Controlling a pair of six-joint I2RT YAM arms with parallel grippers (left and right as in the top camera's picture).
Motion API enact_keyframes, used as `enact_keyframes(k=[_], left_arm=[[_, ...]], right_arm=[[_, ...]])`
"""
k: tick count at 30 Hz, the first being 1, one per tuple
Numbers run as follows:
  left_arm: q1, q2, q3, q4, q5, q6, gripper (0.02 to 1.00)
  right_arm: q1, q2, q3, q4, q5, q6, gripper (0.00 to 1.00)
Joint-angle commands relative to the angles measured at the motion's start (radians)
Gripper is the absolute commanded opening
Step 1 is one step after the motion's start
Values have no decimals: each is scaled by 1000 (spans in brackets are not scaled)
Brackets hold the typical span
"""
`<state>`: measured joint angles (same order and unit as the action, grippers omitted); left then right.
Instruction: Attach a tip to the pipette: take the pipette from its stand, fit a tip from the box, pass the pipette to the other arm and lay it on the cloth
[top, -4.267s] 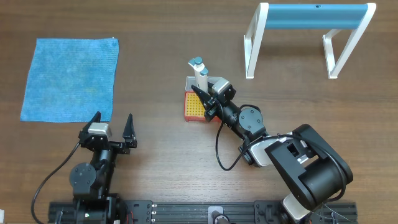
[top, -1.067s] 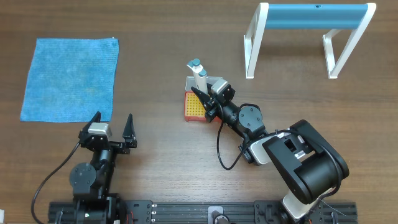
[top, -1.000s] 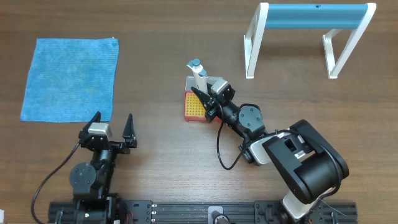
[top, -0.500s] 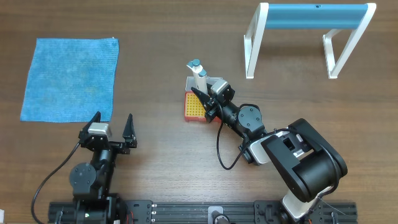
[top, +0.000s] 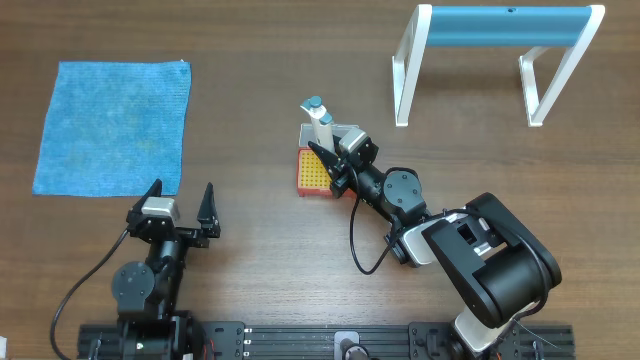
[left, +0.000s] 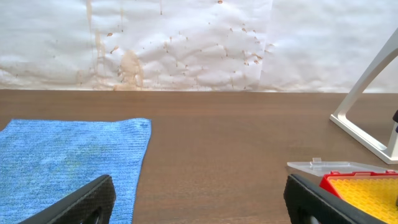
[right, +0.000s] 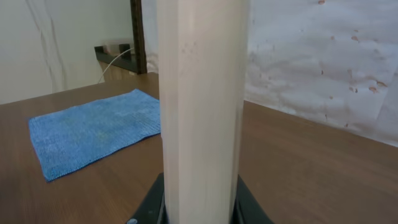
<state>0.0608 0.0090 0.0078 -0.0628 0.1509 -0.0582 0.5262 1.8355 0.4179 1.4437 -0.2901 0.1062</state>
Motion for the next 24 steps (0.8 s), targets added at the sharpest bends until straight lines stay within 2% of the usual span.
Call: enact_keyframes(k=[1, 10, 17, 21, 24], left_arm=[[-3, -5, -2, -4, 10, -13, 882], [-3, -5, -2, -4, 10, -13, 879], [-3, -6, -2, -4, 10, -13, 879], [-3, -5, -2, -4, 10, -13, 879], [-3, -6, -2, -4, 10, -13, 879]], right_arm=[[-3, 27, -36, 21, -11, -14, 75], [-3, -49, 34, 21, -11, -14, 75], [-3, -229, 49, -10, -11, -14, 75], [-3, -389, 109, -248, -12, -14, 75], [-3, -509, 206, -566, -19, -14, 77]])
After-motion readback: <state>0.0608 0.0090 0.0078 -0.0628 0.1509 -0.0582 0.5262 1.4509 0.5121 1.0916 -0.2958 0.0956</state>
